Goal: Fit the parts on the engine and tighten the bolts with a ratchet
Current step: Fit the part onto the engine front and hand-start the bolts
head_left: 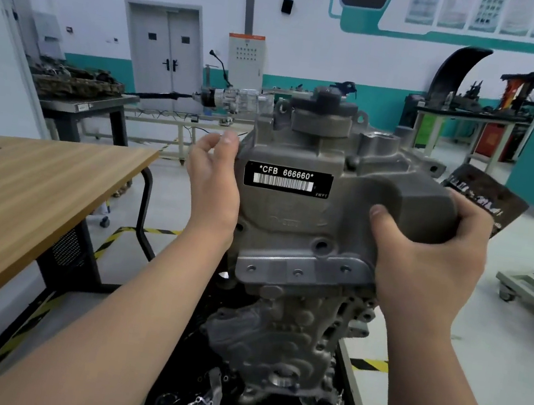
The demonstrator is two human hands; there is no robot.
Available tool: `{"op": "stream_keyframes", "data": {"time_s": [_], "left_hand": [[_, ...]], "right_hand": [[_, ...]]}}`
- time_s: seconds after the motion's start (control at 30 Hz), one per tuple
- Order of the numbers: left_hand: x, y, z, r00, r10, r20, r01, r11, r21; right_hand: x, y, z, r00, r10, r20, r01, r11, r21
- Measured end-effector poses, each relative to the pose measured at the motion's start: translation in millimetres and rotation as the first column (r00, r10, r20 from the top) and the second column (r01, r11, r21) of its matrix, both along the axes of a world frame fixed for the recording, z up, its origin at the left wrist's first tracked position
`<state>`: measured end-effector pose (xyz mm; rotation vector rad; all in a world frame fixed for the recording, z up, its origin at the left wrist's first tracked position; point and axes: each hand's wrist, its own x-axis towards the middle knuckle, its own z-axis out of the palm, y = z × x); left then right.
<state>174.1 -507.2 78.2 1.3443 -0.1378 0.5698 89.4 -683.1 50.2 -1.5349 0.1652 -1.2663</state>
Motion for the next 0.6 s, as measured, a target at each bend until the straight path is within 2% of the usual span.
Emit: {"op": "stream_keyframes", "data": {"time_s": [0.3, 0.6], "left_hand": [[-9.1, 14.5, 4.1, 0.982, -0.066, 0.175, 0.034, 0.984, 0.176], [-8.5, 16.2, -28.3, 0.980, -0.088, 0.179, 0.051, 0.979, 0.198]], "right_hand": [[4.5, 5.3, -2.7, 0.997, 0.036, 0.069, -0.038, 0.999, 0.023], [4.6, 7.3, -34.8, 0.998, 0.032, 0.055, -0.034, 0.999, 0.041]]}}
